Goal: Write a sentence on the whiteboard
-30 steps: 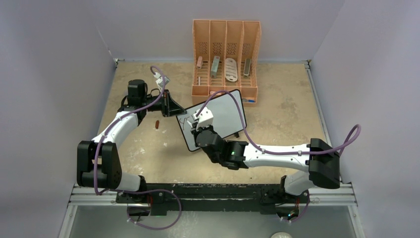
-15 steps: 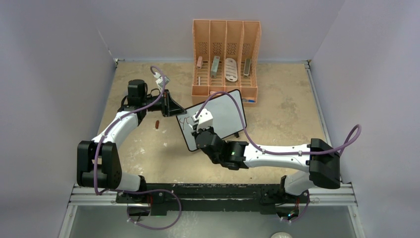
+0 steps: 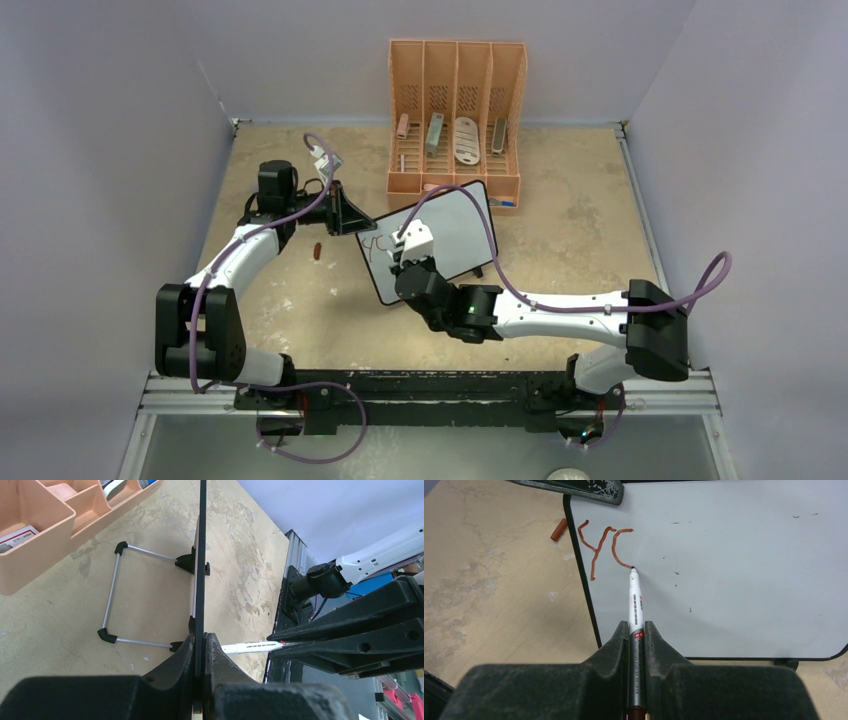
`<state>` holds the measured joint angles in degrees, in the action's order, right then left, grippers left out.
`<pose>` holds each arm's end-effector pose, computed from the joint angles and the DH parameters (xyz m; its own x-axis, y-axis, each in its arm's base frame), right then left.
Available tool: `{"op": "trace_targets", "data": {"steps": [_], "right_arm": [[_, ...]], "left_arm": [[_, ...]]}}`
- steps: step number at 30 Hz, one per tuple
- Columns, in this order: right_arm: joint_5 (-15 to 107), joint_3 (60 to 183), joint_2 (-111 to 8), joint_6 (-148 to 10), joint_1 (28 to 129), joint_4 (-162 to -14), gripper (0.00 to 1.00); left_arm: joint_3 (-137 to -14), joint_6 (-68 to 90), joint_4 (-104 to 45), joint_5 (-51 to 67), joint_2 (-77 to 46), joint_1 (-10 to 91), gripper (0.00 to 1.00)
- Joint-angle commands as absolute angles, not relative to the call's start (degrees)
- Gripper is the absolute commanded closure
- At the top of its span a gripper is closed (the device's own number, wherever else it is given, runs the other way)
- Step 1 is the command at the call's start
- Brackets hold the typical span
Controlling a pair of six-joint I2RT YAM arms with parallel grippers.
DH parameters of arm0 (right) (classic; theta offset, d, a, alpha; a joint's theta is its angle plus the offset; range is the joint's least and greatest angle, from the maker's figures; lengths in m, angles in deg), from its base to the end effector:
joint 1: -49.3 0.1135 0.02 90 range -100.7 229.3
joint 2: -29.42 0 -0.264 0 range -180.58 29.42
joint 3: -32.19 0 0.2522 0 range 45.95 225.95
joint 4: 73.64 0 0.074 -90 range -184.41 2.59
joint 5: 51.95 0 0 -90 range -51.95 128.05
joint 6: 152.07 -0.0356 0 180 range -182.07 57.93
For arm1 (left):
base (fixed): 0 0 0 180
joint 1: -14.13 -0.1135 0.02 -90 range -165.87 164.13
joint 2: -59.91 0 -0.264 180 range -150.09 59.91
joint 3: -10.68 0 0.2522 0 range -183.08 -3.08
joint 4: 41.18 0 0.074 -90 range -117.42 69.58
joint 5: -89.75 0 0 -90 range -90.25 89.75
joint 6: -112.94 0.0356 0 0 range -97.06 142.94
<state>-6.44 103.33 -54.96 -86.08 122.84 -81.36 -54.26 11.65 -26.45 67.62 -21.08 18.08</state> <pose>0.1181 0.3118 0.2829 -0.2955 0.0242 -0.9550 -0.4143 0.8975 0.1510 0.2931 -0.0533 0.2598 -0.6612 -0.0283 -0.7497 0.7041 0.3217 -0.6331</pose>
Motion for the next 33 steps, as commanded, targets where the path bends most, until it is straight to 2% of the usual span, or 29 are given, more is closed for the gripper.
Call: {"op": "trace_targets", "data": {"steps": [1,33], "right_arm": [[-11.4,105.2,-53.7,-87.1,122.2,-82.5,1.00],[-13.2,107.2,-55.0,-83.7,121.8,-76.1,1.00]], "left_arm": [[-56.5,12.5,-27.6,69.8,-20.7,18.5,1.00],[-56.5,12.6,-27.6,70.1,-20.7,18.6,1.00]]}}
